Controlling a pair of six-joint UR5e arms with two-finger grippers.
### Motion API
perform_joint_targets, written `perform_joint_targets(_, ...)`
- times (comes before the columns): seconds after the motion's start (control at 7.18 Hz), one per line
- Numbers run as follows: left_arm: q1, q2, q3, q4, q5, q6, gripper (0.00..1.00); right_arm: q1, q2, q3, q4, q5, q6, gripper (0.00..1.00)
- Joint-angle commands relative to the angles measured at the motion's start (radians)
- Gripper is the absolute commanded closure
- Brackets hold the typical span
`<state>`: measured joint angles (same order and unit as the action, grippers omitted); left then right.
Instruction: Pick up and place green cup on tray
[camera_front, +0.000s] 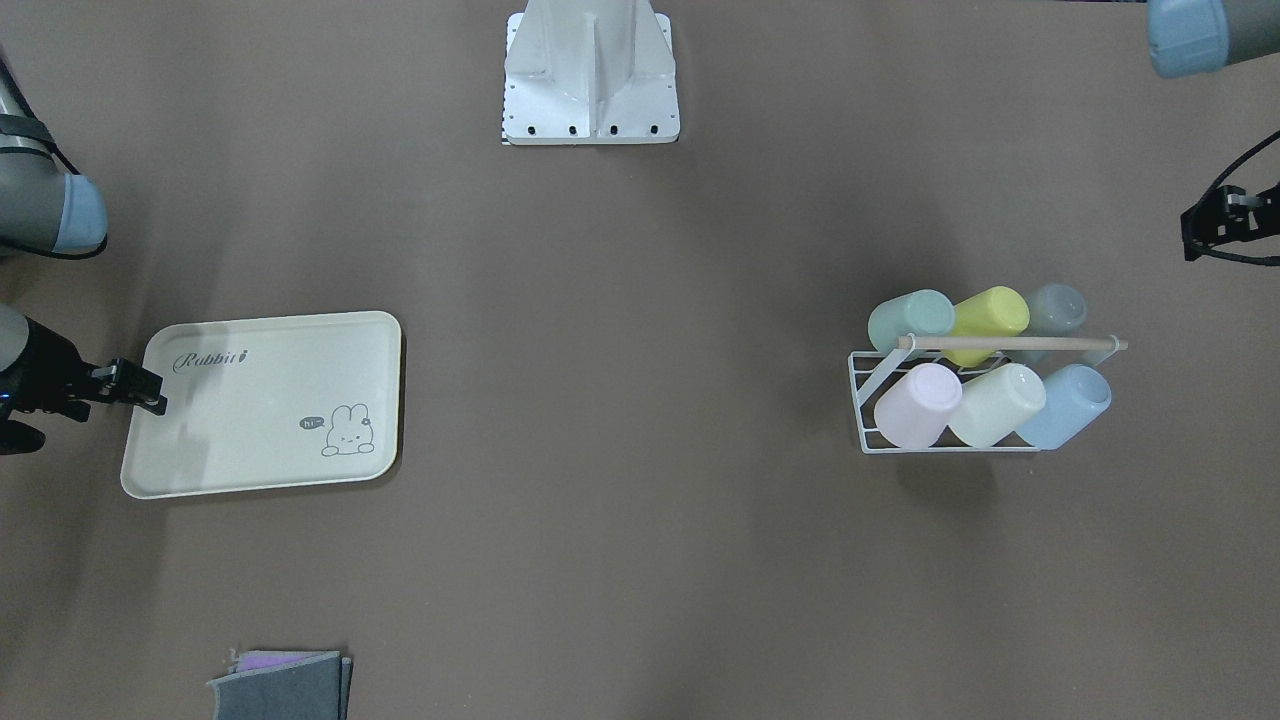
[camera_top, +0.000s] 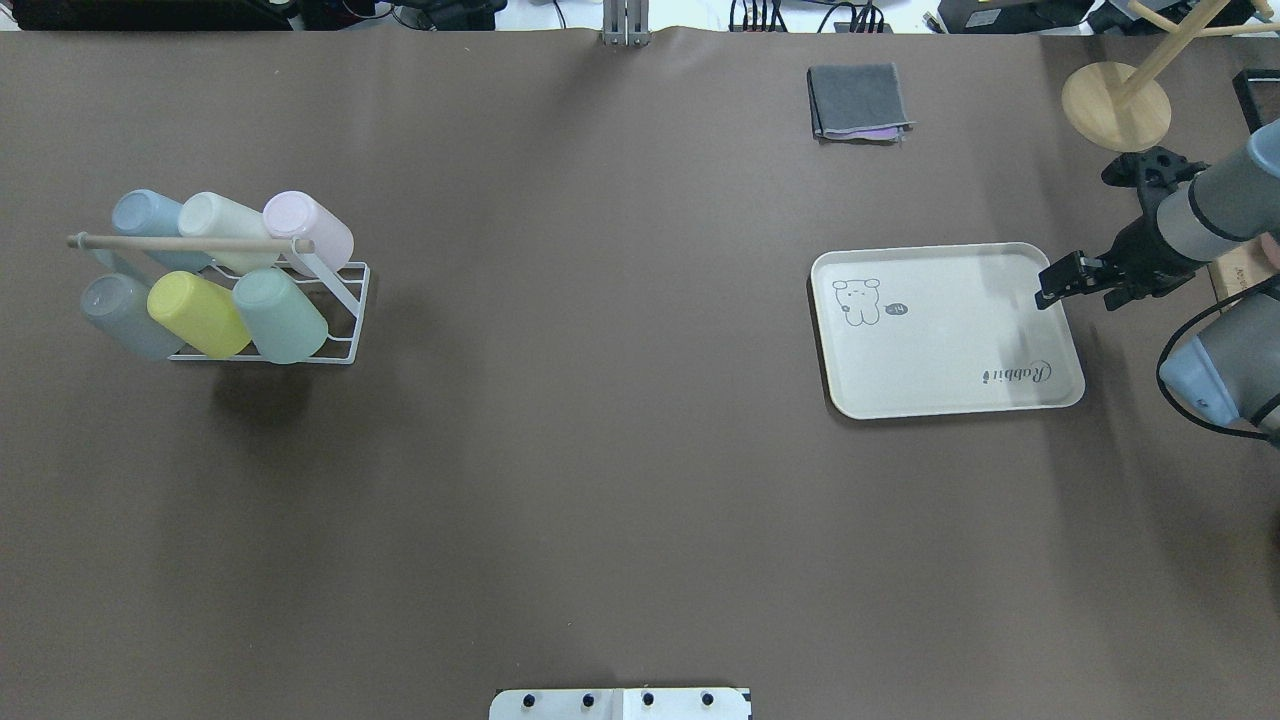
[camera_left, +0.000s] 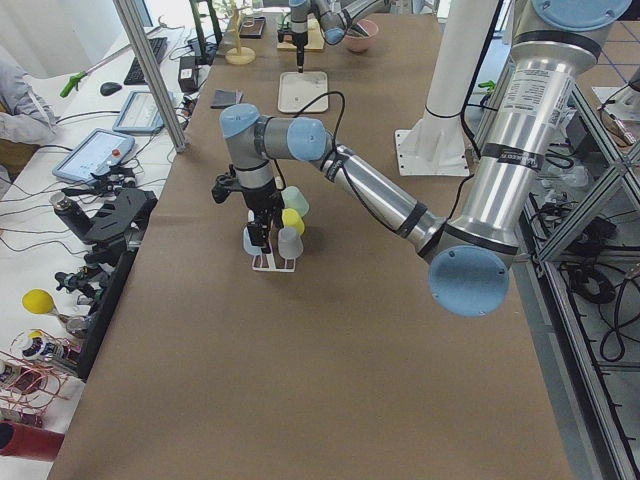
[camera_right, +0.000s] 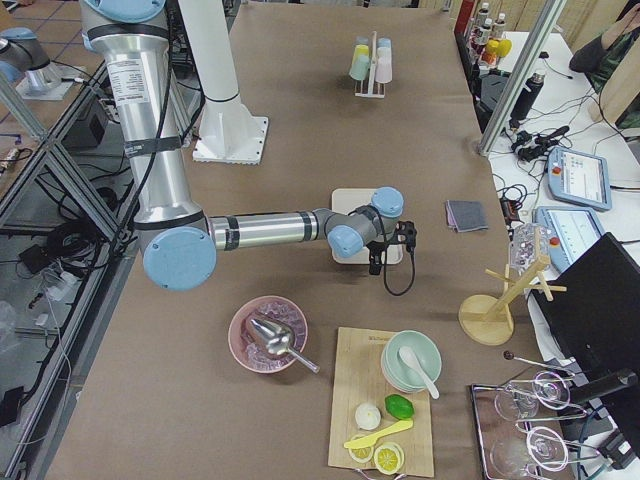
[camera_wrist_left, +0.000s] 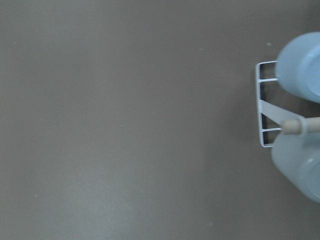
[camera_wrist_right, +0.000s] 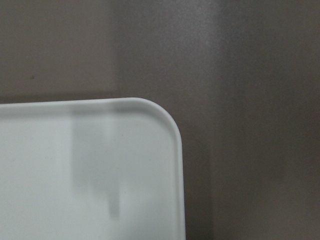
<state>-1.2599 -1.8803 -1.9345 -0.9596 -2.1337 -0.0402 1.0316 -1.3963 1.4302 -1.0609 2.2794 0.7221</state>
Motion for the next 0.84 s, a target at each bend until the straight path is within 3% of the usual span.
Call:
perform_joint_targets(0.0,0.083,-0.051,-0.072,0.051,0.053,-0.001,0.02,-0.008,-0.001,-0.001,-0.001,0.002,-0.001,0.18)
perform_joint_targets(0.14,0.118,-0.055,-0.078,0.047,0.063,0.0,0.02,-0.008,0.0,-0.001,-0.001,0.0,-0.001,0.3)
perform_joint_targets(0.42,0.276,-0.123,-0.102,0.082,0.285,0.0,0.02,-0.012,0.0,-0.001,-0.001,0.0,-0.003,0.41)
perform_joint_targets(0.7,0.389,-0.155,-0.147,0.155,0.412,0.081,0.02,-0.013,-0.003,-0.002,-0.001,0.0,-0.006,0.41)
